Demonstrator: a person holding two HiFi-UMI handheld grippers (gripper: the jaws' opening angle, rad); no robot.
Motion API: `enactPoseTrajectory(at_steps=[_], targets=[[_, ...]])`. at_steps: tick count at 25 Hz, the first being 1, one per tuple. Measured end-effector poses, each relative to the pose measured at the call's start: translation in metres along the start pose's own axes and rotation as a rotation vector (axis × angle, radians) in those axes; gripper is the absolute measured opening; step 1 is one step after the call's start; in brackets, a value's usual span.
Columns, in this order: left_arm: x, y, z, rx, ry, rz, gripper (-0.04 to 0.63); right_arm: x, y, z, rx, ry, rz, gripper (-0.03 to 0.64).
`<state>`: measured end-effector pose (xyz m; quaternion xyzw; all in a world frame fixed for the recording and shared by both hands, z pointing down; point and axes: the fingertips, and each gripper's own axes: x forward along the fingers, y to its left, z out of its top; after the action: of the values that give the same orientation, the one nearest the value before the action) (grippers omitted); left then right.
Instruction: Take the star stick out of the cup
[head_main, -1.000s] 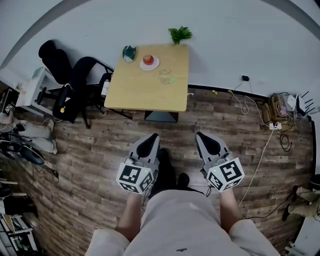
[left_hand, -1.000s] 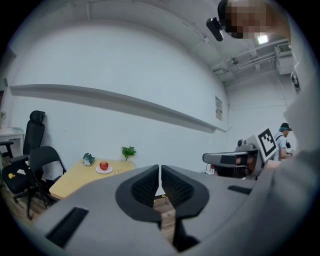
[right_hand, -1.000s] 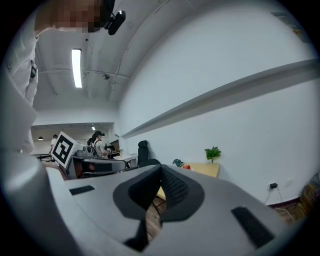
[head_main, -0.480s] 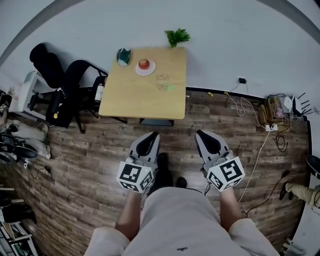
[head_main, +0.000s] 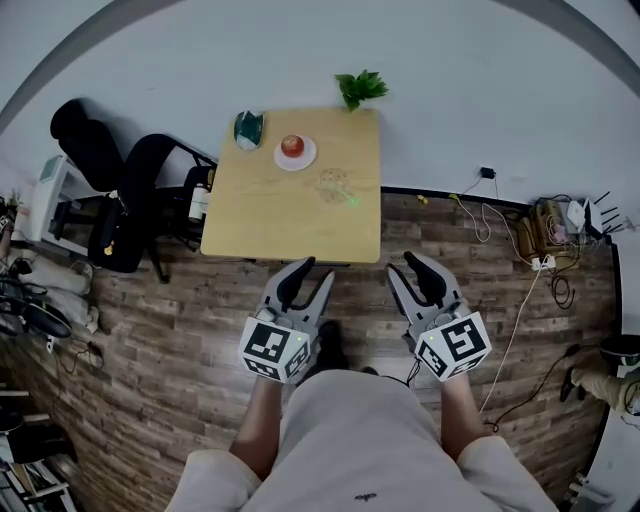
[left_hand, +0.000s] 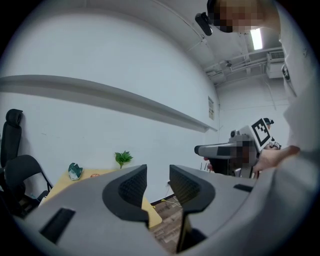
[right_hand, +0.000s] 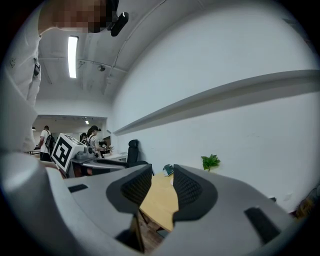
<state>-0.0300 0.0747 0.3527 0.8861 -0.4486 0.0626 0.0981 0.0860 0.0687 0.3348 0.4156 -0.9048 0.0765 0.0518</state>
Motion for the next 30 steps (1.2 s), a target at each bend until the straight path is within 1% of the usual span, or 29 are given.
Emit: enactPoseTrajectory(at_steps=[5,13,19,26,28,30], targets=[[0.014,0.033,0.000,0.007,0.012,-0.031,0.137,0.031,-0.005,0.003,0.007,0.009,-0.030,0.120],[0.036,0.079,-0.011,0.012,0.039,-0.086,0.144,0.077,-0.006,-0.002,0.013,0.036,-0.089,0.121],[0.047,0.100,-0.020,0.023,0.063,-0.124,0.147,0.094,-0.009,-0.009,0.025,0.064,-0.128,0.123],[0.066,0.119,-0.036,0.029,0.107,-0.136,0.152,0.108,-0.012,-0.015,0.034,0.088,-0.143,0.121],[0.072,0.122,-0.040,0.045,0.116,-0.138,0.153,0.110,-0.015,-0.017,0.042,0.096,-0.144,0.121],[0.081,0.126,-0.043,0.101,0.127,-0.128,0.153,0.114,-0.021,-0.016,0.049,0.099,-0.146,0.123]])
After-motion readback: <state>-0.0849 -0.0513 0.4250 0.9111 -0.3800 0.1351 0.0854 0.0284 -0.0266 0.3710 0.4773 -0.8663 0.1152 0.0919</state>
